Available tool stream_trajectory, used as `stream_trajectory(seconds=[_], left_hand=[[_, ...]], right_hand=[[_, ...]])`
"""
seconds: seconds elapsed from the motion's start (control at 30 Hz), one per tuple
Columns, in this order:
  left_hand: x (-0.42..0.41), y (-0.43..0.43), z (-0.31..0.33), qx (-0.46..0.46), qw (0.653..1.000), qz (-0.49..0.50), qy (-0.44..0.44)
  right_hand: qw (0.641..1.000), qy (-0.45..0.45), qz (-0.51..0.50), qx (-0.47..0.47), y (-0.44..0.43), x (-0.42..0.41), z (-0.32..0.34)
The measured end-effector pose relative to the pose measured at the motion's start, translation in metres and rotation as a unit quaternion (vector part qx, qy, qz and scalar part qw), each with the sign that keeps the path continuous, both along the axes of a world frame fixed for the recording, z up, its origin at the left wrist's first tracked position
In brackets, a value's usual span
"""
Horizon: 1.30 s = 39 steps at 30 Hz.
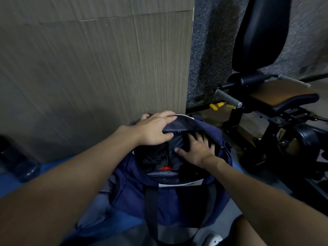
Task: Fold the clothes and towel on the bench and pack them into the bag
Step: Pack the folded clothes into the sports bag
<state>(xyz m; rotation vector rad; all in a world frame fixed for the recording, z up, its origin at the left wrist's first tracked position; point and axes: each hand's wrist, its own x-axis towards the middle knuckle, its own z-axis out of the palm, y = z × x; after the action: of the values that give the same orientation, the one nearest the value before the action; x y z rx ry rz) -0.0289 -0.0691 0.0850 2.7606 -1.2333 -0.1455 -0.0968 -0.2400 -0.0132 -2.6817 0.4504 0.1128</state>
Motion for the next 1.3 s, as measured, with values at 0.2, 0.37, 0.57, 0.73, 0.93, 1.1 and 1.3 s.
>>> stream_trajectory(seconds=[0.2, 0.37, 0.57, 0.73, 0.93, 1.1, 1.3], left_hand=[[-0.028, 0.050, 0.005, -0.055, 0.997, 0.049, -0.004], [-0.059, 0.128, -0.006, -0.130, 0.982, 0.131, 0.046], [-0.082, 0.226, -0.045, -0.206, 0.940, 0.260, 0.075], [-0.103, 0.276, -0.091, -0.219, 0.915, 0.320, 0.114], [-0.117, 0.286, -0.130, -0.196, 0.934, 0.288, 0.081], [-0.122, 0.284, -0.137, -0.187, 0.949, 0.244, 0.068], [-0.123, 0.278, -0.136, -0.231, 0.925, 0.283, 0.107]], right_hand=[[0.997, -0.071, 0.031, -0.019, 0.032, -0.033, 0.027], [0.982, -0.135, 0.115, 0.057, 0.092, -0.043, 0.044], [0.947, -0.124, 0.197, 0.220, 0.195, -0.057, 0.046], [0.953, 0.007, 0.195, 0.233, 0.255, -0.065, 0.012], [0.966, 0.021, 0.116, 0.230, 0.283, -0.071, -0.023], [0.971, -0.023, 0.061, 0.229, 0.299, -0.073, -0.037], [0.958, -0.041, 0.010, 0.285, 0.299, -0.072, -0.046]])
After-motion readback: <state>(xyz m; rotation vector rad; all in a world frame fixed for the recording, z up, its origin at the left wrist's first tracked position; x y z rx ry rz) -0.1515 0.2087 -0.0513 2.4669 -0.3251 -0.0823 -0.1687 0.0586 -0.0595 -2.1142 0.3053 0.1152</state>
